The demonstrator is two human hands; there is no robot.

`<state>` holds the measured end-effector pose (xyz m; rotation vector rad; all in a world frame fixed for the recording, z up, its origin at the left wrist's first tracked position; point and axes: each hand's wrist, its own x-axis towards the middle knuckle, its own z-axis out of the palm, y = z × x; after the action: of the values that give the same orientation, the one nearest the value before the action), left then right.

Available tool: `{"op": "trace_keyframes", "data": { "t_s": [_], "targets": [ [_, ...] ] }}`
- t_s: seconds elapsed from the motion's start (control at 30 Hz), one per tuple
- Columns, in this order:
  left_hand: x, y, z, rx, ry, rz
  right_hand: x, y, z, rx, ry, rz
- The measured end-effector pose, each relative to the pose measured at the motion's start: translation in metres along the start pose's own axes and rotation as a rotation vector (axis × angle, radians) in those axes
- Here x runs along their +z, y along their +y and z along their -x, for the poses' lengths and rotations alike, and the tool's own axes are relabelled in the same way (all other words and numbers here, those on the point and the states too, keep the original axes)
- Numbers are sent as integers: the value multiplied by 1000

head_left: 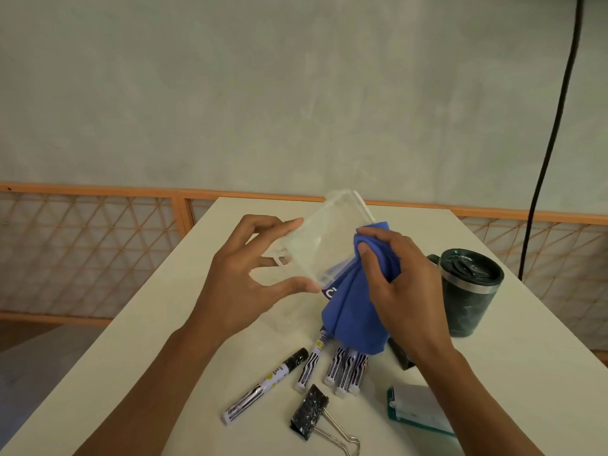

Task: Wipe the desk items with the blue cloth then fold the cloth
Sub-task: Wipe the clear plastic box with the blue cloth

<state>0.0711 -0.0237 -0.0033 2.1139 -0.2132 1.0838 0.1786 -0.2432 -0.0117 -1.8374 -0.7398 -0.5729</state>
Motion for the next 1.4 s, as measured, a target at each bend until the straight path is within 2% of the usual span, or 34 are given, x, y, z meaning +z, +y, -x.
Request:
{"op": "trace_keyframes", "data": {
  "t_s": [0.1, 0.2, 0.4, 0.5, 0.6, 0.7, 0.77, 0.83, 0.9, 1.0, 1.07, 1.2, 1.4],
  "targets": [
    [-3, 5, -4, -160, -37, 205, -6, -2, -5, 27, -14, -88],
    [-4, 7, -5, -187, -104, 239, -7, -3, -6, 6, -85, -84],
    [-1, 11, -3, -85, -356, -49, -7, -1, -8, -97, -228, -22],
    [-3, 10, 1, -46, -416, -216, -5, -3, -7, -176, -304, 44],
    [-3, 11, 3, -94, -364, -277, -7, -6, -7, -180, -327, 9],
    [-6, 9, 2, -40, -272, -317, -12, -10, -7, -153, -217, 41],
    [-8, 7, 1, -41, -232, -314, -15, -15, -8, -229, -121, 81],
    [-9, 5, 1, -44, -213, -285, -13, -21, -13, -367, -99, 166],
    [-9, 4, 2, -50, -210, -256, -8, -27, -21, -462, -190, 262],
    [-7, 4, 3, -49, -208, -239, 0, -36, -35, -460, -419, 323],
    [-7, 4, 4, -48, -185, -227, 2, -34, -47, -515, -497, 362],
    [-9, 1, 2, -47, -152, -215, 5, -27, -64, -703, -436, 614],
    [-5, -5, 4, -50, -156, -220, 19, -34, -53, -606, -511, 699]
  ]
}}
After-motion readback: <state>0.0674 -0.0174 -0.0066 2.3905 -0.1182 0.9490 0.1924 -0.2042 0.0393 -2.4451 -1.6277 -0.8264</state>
